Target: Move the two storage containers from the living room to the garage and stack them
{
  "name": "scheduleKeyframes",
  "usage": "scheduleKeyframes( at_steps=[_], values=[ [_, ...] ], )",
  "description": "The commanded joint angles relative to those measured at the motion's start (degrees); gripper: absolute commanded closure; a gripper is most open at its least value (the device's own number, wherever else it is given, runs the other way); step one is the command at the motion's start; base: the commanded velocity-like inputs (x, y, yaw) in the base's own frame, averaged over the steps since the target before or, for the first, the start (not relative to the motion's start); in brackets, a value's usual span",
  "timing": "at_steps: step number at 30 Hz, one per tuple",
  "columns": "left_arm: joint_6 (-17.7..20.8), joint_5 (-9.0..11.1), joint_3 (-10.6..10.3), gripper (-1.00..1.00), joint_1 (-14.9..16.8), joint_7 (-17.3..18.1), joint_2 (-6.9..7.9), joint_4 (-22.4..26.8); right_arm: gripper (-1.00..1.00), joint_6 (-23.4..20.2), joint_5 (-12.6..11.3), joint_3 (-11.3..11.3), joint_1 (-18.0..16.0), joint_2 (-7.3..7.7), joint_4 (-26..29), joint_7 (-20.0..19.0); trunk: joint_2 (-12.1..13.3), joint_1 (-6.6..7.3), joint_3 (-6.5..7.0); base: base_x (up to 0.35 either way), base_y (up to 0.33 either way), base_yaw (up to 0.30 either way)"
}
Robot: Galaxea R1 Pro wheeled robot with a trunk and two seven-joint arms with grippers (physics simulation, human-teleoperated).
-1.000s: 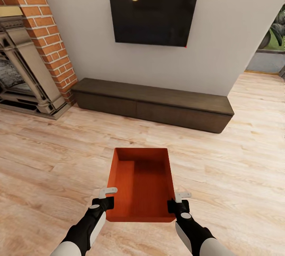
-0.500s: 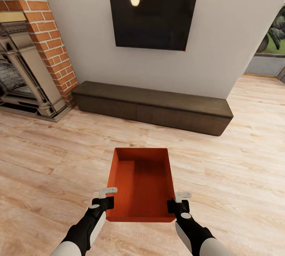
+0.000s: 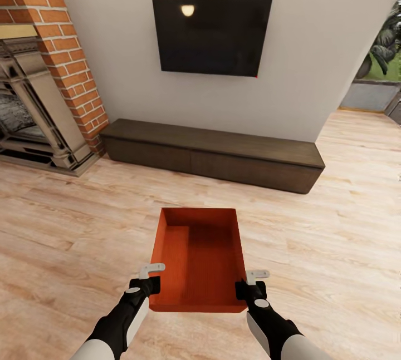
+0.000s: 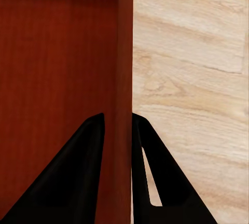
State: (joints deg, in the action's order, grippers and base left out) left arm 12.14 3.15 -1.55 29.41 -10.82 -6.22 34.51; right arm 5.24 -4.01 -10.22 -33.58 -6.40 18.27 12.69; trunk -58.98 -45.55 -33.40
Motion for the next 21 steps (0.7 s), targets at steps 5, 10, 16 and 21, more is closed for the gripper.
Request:
scheduleKeyframes(
  at_steps=[5,10,16,21],
  values=[
    [-2.0,-1.0,0.7,1.0,0.0,-0.8,-0.02,2.2,1.0,0.2,-0.9,0.2,0.0,-0.02,-0.2,0.3,0.0,0.0,0.39,0.0,0.0,-0.132],
    [-2.0,-1.0,0.8,1.0,0.0,-0.8,0.01,2.2,1.0,0.2,-0.9,0.2,0.0,-0.02,-0.2,0.3,0.0,0.0,0.83,0.0,0.0,-0.136],
    [-2.0,-1.0,0.7,1.0,0.0,-0.7,-0.02,2.2,1.0,0.3,-0.9,0.2,0.0,-0.02,-0.3,0.3,0.0,0.0,1.36,0.0,0.0,-0.136],
    [-2.0,-1.0,0.7,1.0,0.0,-0.8,-0.02,2.2,1.0,0.3,-0.9,0.2,0.0,-0.02,-0.3,0.3,0.0,0.0,1.79,0.0,0.0,-0.136]
  ],
)
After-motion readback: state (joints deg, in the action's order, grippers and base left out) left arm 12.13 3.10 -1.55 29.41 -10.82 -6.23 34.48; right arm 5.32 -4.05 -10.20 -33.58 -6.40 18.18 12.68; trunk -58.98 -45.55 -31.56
